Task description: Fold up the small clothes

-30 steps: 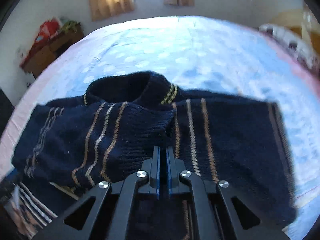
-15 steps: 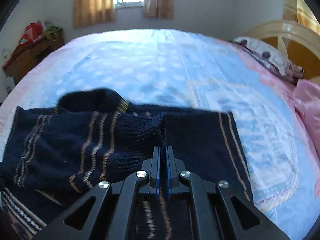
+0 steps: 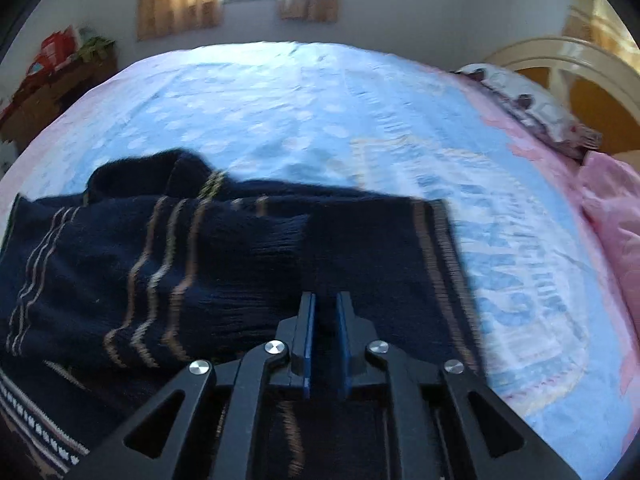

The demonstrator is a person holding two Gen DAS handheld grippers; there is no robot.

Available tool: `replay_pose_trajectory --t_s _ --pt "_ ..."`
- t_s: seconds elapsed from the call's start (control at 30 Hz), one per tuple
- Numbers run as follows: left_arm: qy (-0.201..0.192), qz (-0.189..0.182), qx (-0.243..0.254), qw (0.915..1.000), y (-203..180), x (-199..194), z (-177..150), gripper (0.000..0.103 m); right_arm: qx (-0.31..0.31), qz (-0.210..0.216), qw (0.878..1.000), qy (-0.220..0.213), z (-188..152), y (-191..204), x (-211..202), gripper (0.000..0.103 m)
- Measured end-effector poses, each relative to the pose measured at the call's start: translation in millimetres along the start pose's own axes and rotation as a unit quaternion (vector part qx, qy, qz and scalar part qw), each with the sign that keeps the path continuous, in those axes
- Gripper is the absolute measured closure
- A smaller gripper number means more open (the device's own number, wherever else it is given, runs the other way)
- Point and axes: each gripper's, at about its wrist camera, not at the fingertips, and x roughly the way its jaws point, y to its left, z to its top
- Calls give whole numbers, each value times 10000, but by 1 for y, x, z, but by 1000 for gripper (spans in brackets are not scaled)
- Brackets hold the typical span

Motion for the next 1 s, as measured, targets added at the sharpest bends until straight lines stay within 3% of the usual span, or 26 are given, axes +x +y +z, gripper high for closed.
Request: replay_pose_trajectory --t_s 0.03,0.07,0.13,0.17,0.27,0.4,0.57,1.0 --pt "14 217 129 9997 -3 4 3 0 37 -48 9999 -127 0 -1 -6 88" --pt "43 422 232 9988 -6 10 4 0 60 -4 9994 -330 -1 1 -15 74" --pt "193 630 301 9974 -6 26 4 0 34 347 9978 -567 0 8 -27 50" --pt "292 745 331 9962 -6 33 2 0 -30 641 9957 -667 -1 15 -34 46" --pt "542 840 515 9937 -8 49 -6 0 -592 901 9919 -678 -1 50 -41 46" --pt "714 896 738 9907 -10 56 -18 0 -786 1027 9905 -462 -3 72 -29 46" --pt "769 806 742 9910 -12 58 -20 0 -619 848 9945 26 -15 61 1 46" --pt "840 721 656 9917 -12 57 -24 0 -693 831 9941 40 -25 51 -11 46"
